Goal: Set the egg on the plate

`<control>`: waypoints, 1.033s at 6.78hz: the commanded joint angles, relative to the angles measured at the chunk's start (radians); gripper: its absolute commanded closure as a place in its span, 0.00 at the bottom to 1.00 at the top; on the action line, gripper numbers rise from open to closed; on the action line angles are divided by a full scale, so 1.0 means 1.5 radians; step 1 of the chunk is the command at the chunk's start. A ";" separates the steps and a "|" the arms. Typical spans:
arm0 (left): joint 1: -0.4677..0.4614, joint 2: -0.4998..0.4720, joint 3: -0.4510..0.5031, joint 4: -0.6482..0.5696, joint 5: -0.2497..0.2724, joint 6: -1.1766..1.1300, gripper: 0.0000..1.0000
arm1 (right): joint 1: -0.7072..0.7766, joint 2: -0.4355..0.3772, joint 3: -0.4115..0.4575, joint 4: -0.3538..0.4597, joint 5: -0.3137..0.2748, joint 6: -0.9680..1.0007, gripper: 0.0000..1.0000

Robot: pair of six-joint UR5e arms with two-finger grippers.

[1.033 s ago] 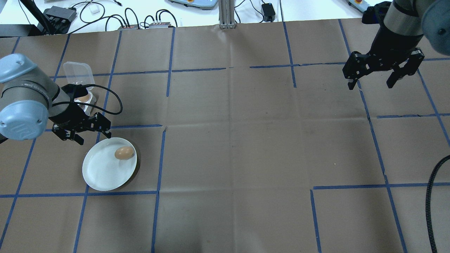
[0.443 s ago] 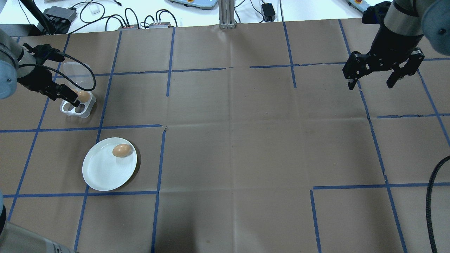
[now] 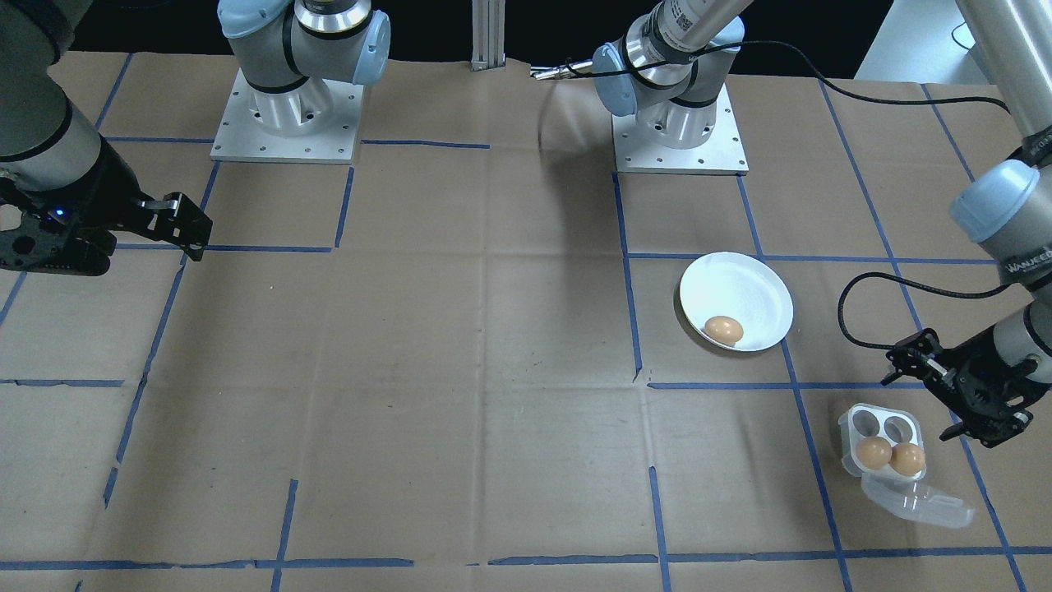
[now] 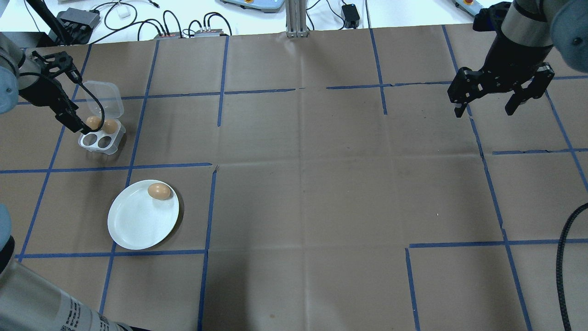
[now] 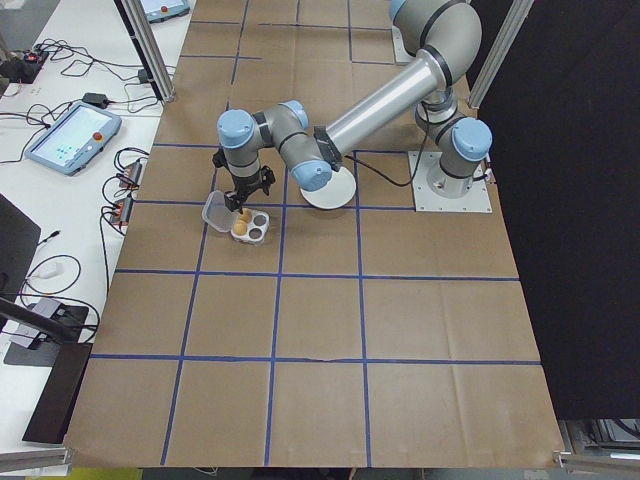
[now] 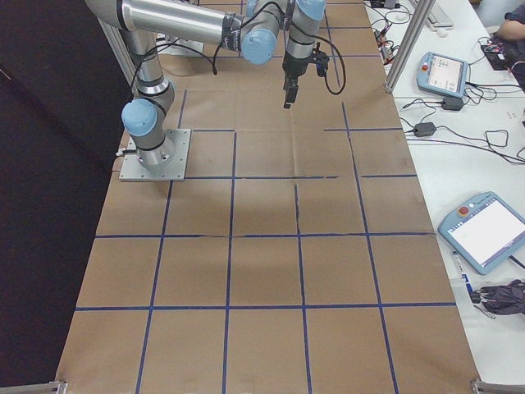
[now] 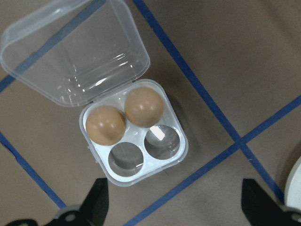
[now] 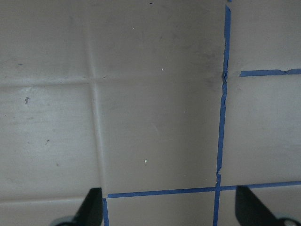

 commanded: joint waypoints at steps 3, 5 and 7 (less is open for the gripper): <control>-0.001 -0.090 0.078 0.015 0.007 0.298 0.01 | 0.000 0.000 0.000 0.000 0.000 0.000 0.00; -0.002 -0.098 0.074 0.047 0.006 0.325 0.01 | 0.000 0.000 0.000 0.000 0.000 0.000 0.00; -0.002 -0.103 0.066 0.058 0.008 0.325 0.01 | 0.000 0.000 0.000 0.000 0.000 0.000 0.00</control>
